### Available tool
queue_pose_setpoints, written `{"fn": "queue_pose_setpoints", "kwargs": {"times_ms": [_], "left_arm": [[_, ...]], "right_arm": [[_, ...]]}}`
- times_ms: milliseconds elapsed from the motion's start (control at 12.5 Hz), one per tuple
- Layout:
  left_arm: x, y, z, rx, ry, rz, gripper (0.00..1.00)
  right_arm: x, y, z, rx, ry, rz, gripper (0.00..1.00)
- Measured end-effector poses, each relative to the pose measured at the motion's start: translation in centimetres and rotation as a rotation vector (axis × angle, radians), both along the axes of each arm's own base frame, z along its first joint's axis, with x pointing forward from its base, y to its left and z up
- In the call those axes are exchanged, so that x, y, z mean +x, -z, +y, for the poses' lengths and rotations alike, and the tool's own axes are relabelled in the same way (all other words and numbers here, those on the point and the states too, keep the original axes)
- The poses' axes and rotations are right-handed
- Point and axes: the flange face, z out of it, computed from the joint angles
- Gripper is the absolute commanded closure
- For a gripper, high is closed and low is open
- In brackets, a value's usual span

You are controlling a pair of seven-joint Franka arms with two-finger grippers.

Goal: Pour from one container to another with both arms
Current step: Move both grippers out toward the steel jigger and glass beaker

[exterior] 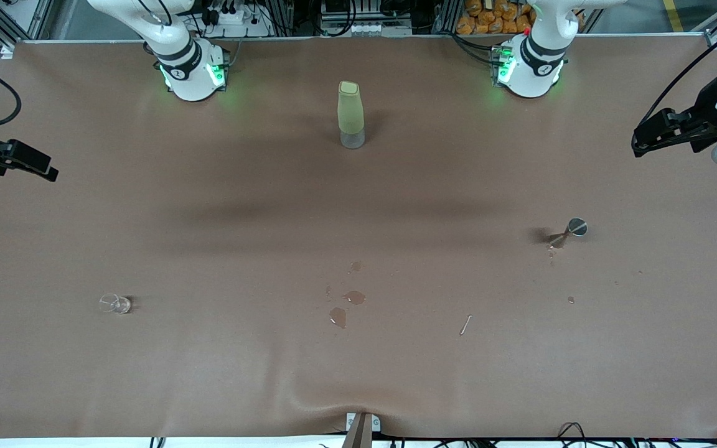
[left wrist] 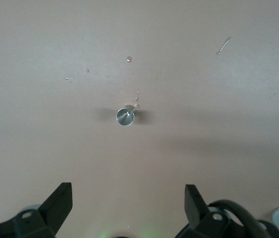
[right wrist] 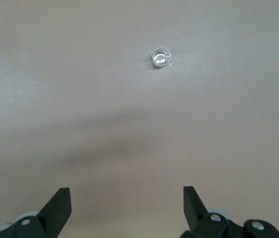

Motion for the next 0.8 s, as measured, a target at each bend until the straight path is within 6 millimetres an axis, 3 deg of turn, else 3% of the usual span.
{"fn": "queue_pose_setpoints", "kwargs": {"times_ms": [401,802], "left_arm": [[0.1,0.2,0.4,0.0,-0.007,0.004,0.0],[0.6,1.4,3.9,0.0,-0.047,0.031,0.0]], "right_arm": [[0.1,-0.4,0.1,-0.005,-0.01,-0.015,0.0],[0.2,-0.3,0.5,-0.004,-0.026,-0.015,0.0]]}}
